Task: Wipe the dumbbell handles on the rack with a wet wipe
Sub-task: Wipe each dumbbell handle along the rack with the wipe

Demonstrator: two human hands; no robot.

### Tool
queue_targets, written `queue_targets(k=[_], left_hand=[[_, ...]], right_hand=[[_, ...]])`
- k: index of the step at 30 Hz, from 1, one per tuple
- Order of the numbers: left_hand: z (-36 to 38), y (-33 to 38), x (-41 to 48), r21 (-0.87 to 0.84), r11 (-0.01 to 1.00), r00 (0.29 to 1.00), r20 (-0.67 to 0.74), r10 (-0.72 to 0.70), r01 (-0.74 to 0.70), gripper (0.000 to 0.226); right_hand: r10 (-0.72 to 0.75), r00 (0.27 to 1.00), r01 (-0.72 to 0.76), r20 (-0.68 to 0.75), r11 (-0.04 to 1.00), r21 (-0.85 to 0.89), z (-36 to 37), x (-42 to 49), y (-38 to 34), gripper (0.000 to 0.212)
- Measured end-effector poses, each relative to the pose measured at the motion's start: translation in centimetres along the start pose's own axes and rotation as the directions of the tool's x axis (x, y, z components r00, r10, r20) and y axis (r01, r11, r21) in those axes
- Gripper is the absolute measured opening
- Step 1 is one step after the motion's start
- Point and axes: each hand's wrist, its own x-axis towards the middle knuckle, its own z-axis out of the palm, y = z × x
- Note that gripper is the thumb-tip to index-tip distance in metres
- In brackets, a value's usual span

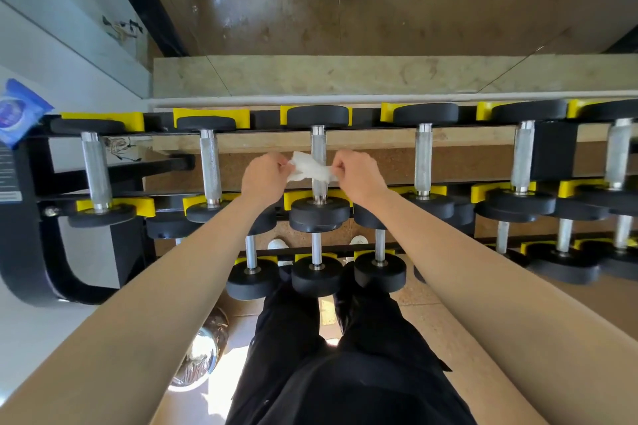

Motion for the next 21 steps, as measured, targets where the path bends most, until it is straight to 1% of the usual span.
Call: queue_targets(k=[2, 3, 4, 7, 8, 9, 10, 12, 14, 15, 16, 18, 19, 20, 21], left_hand=[[0.5, 1.5, -0.4, 0.003, 0.994, 0.994, 0.007, 0.106, -0.106, 0.030], [0.8, 1.9, -0.5, 0.011, 0.991, 0.991, -0.009, 0.133, -0.132, 0.029], [0.9, 2.0, -0.4, 0.017, 0.992, 0.992, -0.037, 0.123, -0.122, 0.028], [0.6, 1.2, 0.5, -0.025, 0.998, 0.992, -0.116, -0.053, 0.051, 0.031], [0.6, 0.9, 0.7, -0.037, 0.995, 0.987, -0.124, -0.098, 0.094, 0.032], [0.7, 1.0, 0.7, -0.051, 0.993, 0.986, -0.127, -0.112, 0.106, 0.031], [0.9, 1.4, 0.6, -0.071, 0.993, 0.987, -0.124, -0.098, 0.089, 0.031], [1.3, 2.6, 0.3, -0.095, 0.995, 0.994, -0.111, -0.012, 0.001, 0.030], [1.5, 3.4, 0.4, -0.065, 0.997, 0.991, -0.129, 0.040, -0.049, 0.029], [1.3, 3.5, 0.7, -0.044, 0.999, 0.988, -0.151, 0.025, -0.032, 0.030], [0.9, 3.5, 1.1, -0.039, 0.999, 0.985, -0.173, -0.020, 0.014, 0.032], [0.2, 3.0, 2.2, -0.091, 0.985, 0.967, -0.195, -0.161, 0.146, 0.036], [0.0, 2.7, 2.6, -0.128, 0.971, 0.955, -0.196, -0.224, 0.202, 0.037], [0.0, 2.7, 3.0, -0.160, 0.960, 0.946, -0.195, -0.259, 0.229, 0.037], [0.1, 2.9, 3.2, -0.179, 0.957, 0.945, -0.196, -0.261, 0.228, 0.037]], right_hand=[[0.100, 0.994, -0.098, -0.042, 0.995, 0.030, -0.8, 0.5, 1.4, 0.011], [0.126, 0.990, -0.124, -0.057, 0.991, 0.044, -1.0, 0.7, 1.8, 0.017], [0.130, 0.990, -0.128, -0.057, 0.991, 0.045, -1.0, 0.8, 1.7, 0.020], [0.036, 0.999, -0.035, -0.034, 0.999, 0.017, -0.4, 0.9, 0.1, 0.021], [0.004, 0.999, -0.004, -0.036, 1.000, 0.007, -0.2, 0.9, -0.4, 0.021], [-0.002, 0.999, 0.002, -0.045, 1.000, 0.003, -0.3, 1.1, -0.5, 0.022], [0.019, 0.998, -0.018, -0.061, 1.000, 0.008, -0.6, 1.2, -0.3, 0.022], [0.124, 0.987, -0.121, -0.103, 0.992, 0.035, -1.3, 1.6, 0.9, 0.022], [0.226, 0.966, -0.221, -0.122, 0.974, 0.056, -1.4, 1.9, 1.7, 0.023], [0.247, 0.963, -0.241, -0.109, 0.968, 0.066, -1.2, 2.0, 1.5, 0.024], [0.246, 0.965, -0.239, -0.093, 0.968, 0.083, -0.9, 2.1, 0.9, 0.025], [0.213, 0.974, -0.202, -0.081, 0.971, 0.124, -0.4, 2.5, -0.8, 0.027], [0.198, 0.976, -0.184, -0.095, 0.973, 0.138, -0.2, 2.8, -1.5, 0.028], [0.192, 0.974, -0.174, -0.121, 0.973, 0.150, -0.2, 3.1, -1.9, 0.028], [0.205, 0.967, -0.179, -0.150, 0.969, 0.168, -0.4, 3.3, -2.1, 0.027]])
